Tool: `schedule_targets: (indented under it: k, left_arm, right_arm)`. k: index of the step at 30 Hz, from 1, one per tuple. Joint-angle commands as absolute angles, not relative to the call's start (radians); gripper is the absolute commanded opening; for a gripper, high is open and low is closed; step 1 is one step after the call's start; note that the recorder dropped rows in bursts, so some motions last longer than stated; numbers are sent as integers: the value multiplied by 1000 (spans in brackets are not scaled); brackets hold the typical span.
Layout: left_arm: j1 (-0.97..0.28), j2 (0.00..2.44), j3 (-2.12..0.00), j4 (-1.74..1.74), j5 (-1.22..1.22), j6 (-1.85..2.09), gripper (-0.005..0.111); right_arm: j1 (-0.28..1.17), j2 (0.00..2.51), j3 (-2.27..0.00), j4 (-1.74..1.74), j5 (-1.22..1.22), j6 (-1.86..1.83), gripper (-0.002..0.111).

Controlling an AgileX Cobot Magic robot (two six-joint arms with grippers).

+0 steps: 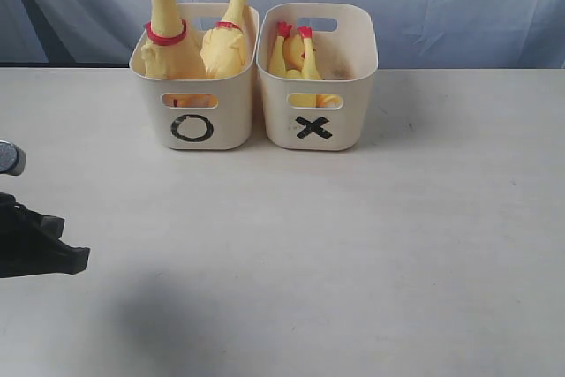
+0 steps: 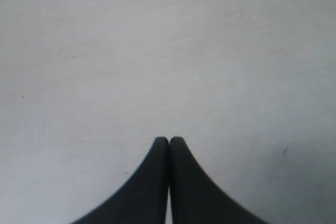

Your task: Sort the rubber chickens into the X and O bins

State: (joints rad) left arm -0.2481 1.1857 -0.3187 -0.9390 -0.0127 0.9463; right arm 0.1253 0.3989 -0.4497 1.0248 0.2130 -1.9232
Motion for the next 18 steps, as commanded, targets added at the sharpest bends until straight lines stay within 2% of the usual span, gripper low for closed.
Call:
schedule_targets:
  k: [1,2,4,8,14,18]
  left_arm:
    - [-248,1182,-315,-943,-22,945,0]
    - [-248,1182,-315,-943,-22,945,0]
    - [-248,1182,-315,-943,-22,945,0]
    - [-248,1182,-315,-943,-22,945,0]
    - [-248,1182,-315,-943,-22,945,0]
    - [-248,1182,-315,-943,-29,945,0]
  right_arm:
    - [104,336,-299,820,200,-1681,-1]
    - [102,326,-281,782,205,-1601,-1]
    - [100,283,-227,482,214,-1124,-1]
    - [100,218,-160,118,203,-490,-1]
    - [98,24,-2,20,173,-280,-1]
    - [98,0,0,-43,225,-125,-1]
